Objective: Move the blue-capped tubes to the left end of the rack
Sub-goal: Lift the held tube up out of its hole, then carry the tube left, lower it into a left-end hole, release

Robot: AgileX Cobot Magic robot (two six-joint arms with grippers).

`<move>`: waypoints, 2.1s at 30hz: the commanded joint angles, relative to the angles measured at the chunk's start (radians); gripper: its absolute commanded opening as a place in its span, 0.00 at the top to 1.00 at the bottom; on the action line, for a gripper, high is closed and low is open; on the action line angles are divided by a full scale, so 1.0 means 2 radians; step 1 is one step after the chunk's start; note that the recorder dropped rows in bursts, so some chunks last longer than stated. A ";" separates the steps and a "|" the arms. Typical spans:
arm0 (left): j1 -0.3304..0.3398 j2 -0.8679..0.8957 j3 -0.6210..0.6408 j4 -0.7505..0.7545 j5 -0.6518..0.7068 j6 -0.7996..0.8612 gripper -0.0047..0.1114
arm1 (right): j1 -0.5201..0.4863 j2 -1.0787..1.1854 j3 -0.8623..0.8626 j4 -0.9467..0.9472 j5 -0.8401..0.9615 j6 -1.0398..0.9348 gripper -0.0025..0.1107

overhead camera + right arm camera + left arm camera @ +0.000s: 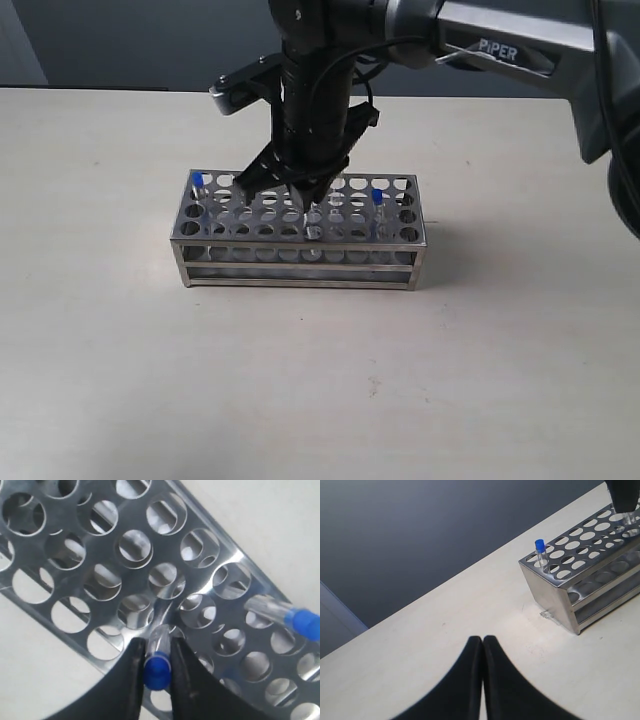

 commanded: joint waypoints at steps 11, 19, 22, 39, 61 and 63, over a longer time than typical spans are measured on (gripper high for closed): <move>-0.002 0.002 -0.003 -0.002 -0.002 -0.002 0.95 | 0.000 -0.084 0.001 0.004 -0.002 -0.020 0.98; -0.002 0.002 -0.003 -0.002 -0.002 -0.002 0.95 | 0.000 -0.093 0.001 0.042 -0.057 -0.072 0.98; -0.002 0.002 -0.003 -0.002 -0.002 -0.002 0.95 | 0.000 -0.092 0.001 0.057 -0.103 -0.097 0.98; -0.002 0.002 -0.003 -0.001 -0.004 -0.002 0.95 | 0.000 0.030 -0.164 0.086 -0.049 -0.152 0.98; -0.002 0.002 -0.003 0.000 -0.004 -0.002 0.95 | 0.000 0.115 -0.208 0.113 -0.067 -0.161 0.98; -0.002 0.002 -0.003 0.000 -0.004 -0.002 0.95 | 0.000 0.123 -0.208 0.123 -0.069 -0.161 0.98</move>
